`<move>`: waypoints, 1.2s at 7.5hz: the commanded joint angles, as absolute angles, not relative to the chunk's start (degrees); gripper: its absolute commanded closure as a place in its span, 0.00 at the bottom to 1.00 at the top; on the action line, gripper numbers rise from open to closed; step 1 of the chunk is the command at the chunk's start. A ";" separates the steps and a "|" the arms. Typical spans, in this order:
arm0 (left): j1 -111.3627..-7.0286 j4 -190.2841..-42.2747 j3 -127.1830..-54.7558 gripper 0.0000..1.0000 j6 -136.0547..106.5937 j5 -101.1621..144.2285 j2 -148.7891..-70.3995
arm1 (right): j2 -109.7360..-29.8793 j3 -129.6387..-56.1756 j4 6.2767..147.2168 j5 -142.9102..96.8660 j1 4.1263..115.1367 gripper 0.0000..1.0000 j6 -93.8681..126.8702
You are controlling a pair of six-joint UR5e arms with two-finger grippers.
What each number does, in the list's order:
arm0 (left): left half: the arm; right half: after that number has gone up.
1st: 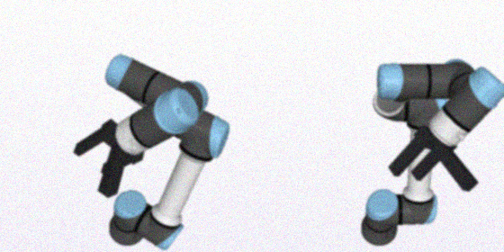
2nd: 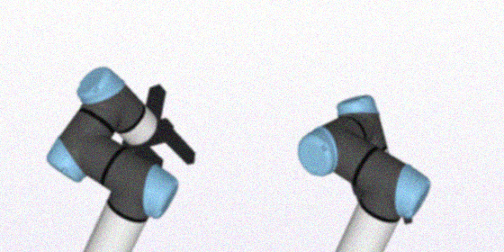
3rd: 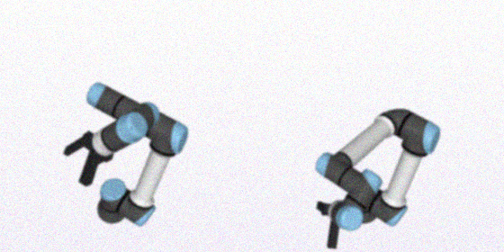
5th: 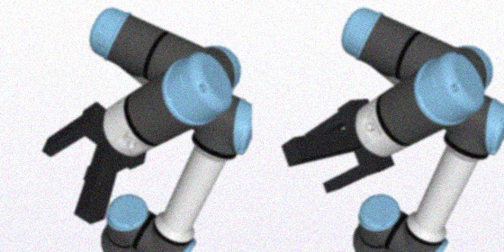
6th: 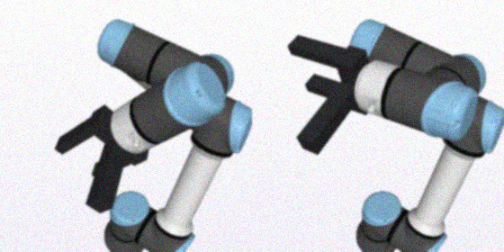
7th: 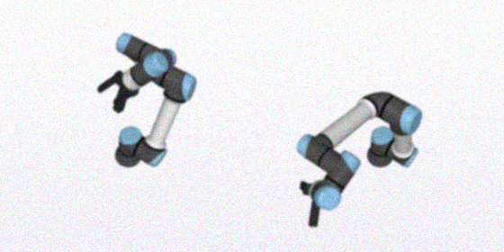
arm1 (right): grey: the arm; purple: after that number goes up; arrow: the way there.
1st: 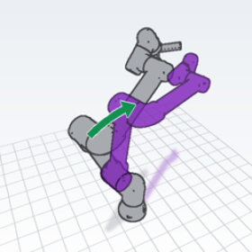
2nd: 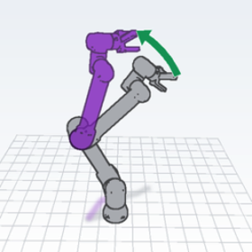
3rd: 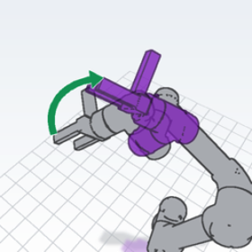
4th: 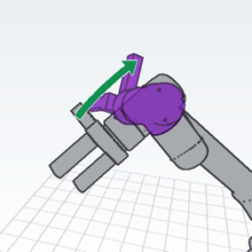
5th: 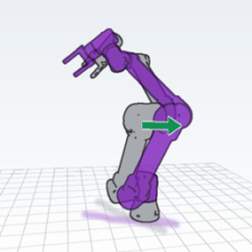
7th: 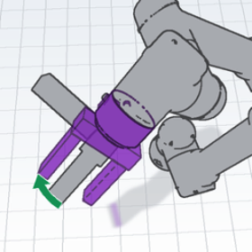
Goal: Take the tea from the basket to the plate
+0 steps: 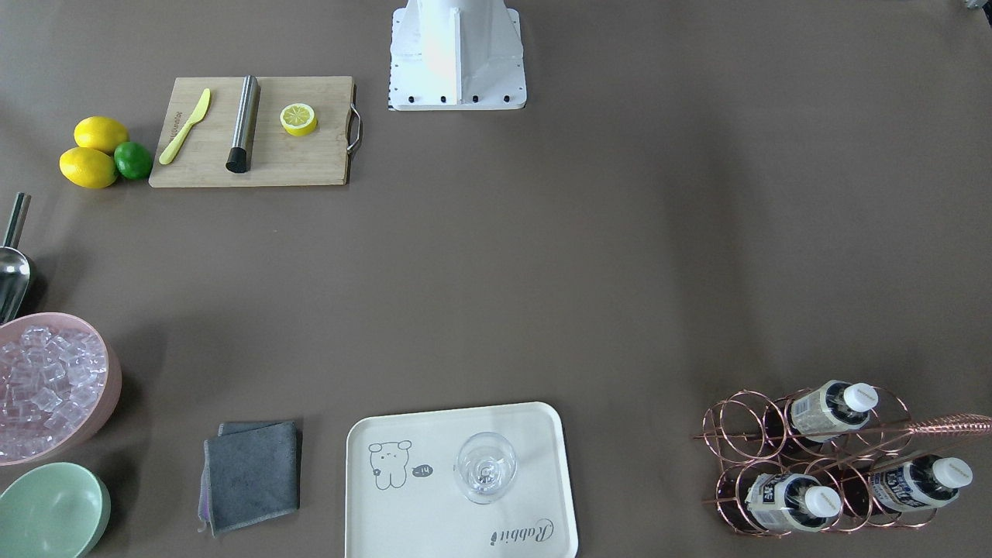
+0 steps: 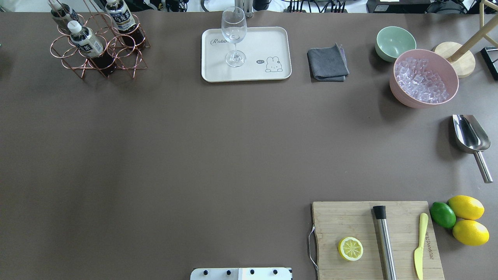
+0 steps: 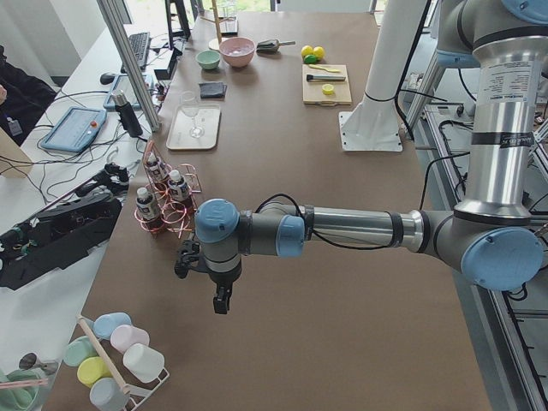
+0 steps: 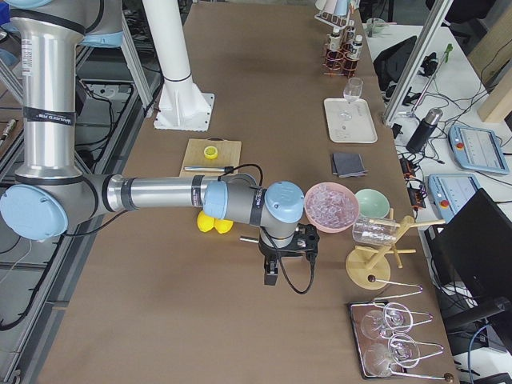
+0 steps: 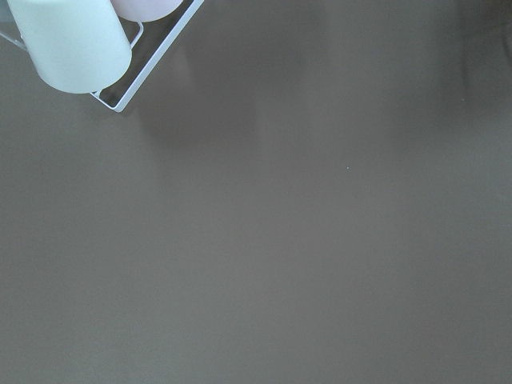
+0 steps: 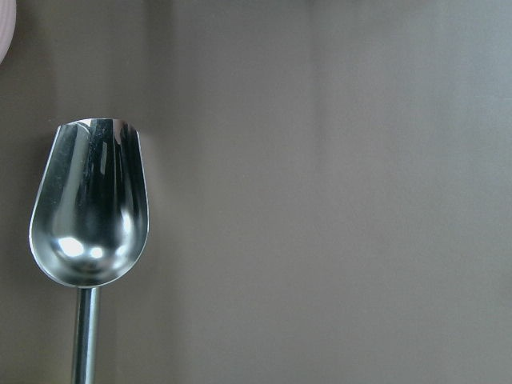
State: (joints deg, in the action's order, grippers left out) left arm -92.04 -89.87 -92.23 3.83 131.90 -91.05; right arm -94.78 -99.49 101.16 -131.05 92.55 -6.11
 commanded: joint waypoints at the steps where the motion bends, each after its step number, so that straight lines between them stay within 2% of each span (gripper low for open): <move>1: -91.67 -90.53 -89.85 0.02 17.30 132.27 -96.12 | -94.75 -99.49 101.16 -131.04 92.55 0.00 -6.06; 4: -91.58 -89.48 -88.08 0.02 28.47 133.76 -105.96 | -94.75 -99.49 101.16 -131.04 92.55 0.00 -6.15; 9: -85.10 -90.00 -87.81 0.02 47.24 134.04 -121.69 | -94.83 -99.49 101.16 -131.04 92.55 0.00 -6.06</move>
